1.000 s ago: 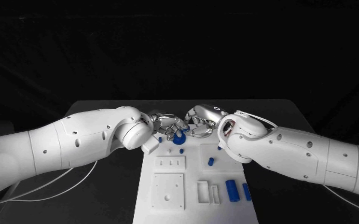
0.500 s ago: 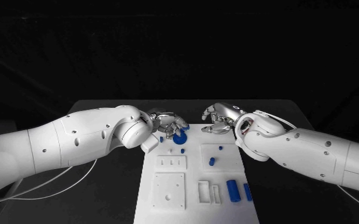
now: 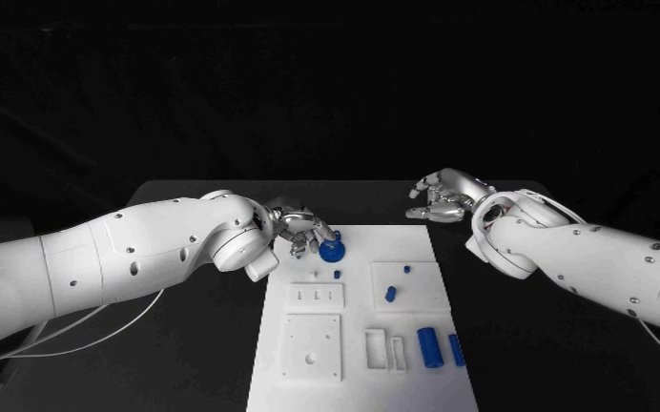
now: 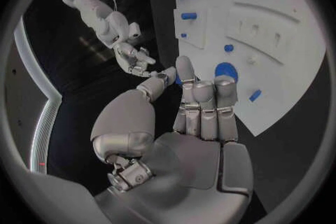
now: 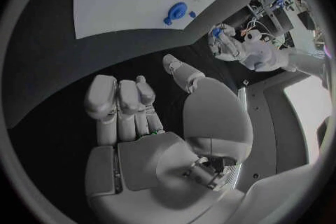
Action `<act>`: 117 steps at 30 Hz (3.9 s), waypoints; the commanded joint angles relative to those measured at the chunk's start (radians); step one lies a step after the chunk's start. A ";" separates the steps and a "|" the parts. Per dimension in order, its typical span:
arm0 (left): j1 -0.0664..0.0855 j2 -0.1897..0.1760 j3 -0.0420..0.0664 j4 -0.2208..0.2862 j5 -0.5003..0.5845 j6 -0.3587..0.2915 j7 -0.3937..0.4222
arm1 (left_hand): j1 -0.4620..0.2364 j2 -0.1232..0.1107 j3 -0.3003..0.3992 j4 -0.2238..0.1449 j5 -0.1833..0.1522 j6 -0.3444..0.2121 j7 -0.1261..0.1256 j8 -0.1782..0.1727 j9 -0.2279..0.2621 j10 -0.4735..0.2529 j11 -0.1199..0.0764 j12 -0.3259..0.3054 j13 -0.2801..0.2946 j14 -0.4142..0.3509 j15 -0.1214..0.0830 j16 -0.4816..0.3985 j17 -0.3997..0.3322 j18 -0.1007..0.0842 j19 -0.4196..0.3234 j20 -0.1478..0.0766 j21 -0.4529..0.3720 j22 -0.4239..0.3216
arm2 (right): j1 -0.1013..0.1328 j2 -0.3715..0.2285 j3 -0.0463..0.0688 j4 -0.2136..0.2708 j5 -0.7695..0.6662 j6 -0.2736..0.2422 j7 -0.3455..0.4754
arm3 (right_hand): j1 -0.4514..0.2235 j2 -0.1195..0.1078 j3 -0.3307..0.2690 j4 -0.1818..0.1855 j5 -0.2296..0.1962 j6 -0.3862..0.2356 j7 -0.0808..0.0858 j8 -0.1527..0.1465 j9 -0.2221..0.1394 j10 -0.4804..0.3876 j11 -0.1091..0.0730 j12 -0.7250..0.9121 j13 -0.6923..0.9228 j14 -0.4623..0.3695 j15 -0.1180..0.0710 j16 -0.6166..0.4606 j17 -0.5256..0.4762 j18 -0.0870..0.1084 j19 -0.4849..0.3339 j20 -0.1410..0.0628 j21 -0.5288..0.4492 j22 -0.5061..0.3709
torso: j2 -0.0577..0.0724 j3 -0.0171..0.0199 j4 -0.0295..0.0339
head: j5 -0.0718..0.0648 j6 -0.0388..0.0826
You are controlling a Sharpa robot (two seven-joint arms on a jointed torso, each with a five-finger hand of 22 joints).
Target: Assemble the parts on the task board
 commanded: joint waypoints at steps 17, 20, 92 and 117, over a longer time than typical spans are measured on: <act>-0.001 -0.001 -0.065 0.036 -0.281 0.065 -0.114 | -0.045 0.025 -0.008 -0.009 0.080 0.203 -0.085 0.010 0.320 0.041 -0.030 0.097 0.040 0.081 -0.050 0.086 0.025 0.028 0.059 -0.124 0.082 -0.006 | 0.058 0.020 0.043 -0.105 0.175 0.026 0.028 | -0.028 0.016 -0.056 0.020 0.037 -0.002 0.007 -0.012 -0.005 -0.035 0.008 -0.024 -0.016 -0.046 0.004 -0.066 -0.010 0.219 -0.029 0.005 -0.028 -0.004 | -0.013 0.0156 0.0043 | 0.014 -0.043; -0.002 0.003 -0.072 0.032 -0.286 0.067 -0.117 | -0.050 0.025 -0.005 -0.007 0.084 0.209 -0.087 0.011 0.327 0.043 -0.033 0.114 0.040 0.086 -0.052 0.101 0.029 0.032 0.070 -0.123 0.087 -0.006 | 0.062 0.033 0.044 -0.125 0.214 0.018 0.053 | -0.033 0.021 -0.064 0.027 0.059 -0.007 0.008 -0.015 -0.007 -0.045 0.008 -0.051 -0.040 -0.062 0.005 -0.104 -0.038 0.219 -0.055 0.015 -0.070 -0.024 | -0.014 0.0178 0.0021 | 0.021 -0.049; -0.113 0.040 -0.078 -0.007 -0.463 -0.028 -0.099 | -0.076 0.013 0.008 0.032 -0.004 0.224 -0.092 0.019 0.360 0.018 -0.034 0.221 0.015 0.077 -0.053 0.145 0.019 0.047 0.064 -0.115 0.098 0.003 | 0.065 0.119 0.043 -0.219 0.519 0.100 0.222 | -0.045 0.119 -0.039 -0.087 0.297 -0.047 0.055 0.025 -0.025 -0.240 0.140 -0.756 -0.983 -0.441 0.219 -0.738 -0.810 0.219 -0.477 0.377 -0.977 -0.660 | -0.014 0.0181 0.0022 | 0.006 -0.087; -0.116 0.043 -0.078 -0.003 -0.492 -0.021 -0.096 | -0.077 0.008 0.007 0.041 -0.012 0.221 -0.091 0.017 0.360 0.015 -0.032 0.222 0.007 0.076 -0.052 0.142 0.014 0.047 0.063 -0.114 0.096 0.002 | 0.051 0.130 0.043 -0.226 0.519 0.105 0.220 | -0.053 0.123 -0.046 -0.085 0.294 -0.047 0.056 0.024 -0.030 -0.237 0.141 -0.760 -1.000 -0.440 0.219 -0.738 -0.822 0.219 -0.480 0.378 -0.980 -0.663 | -0.013 0.0179 0.0020 | -0.001 -0.084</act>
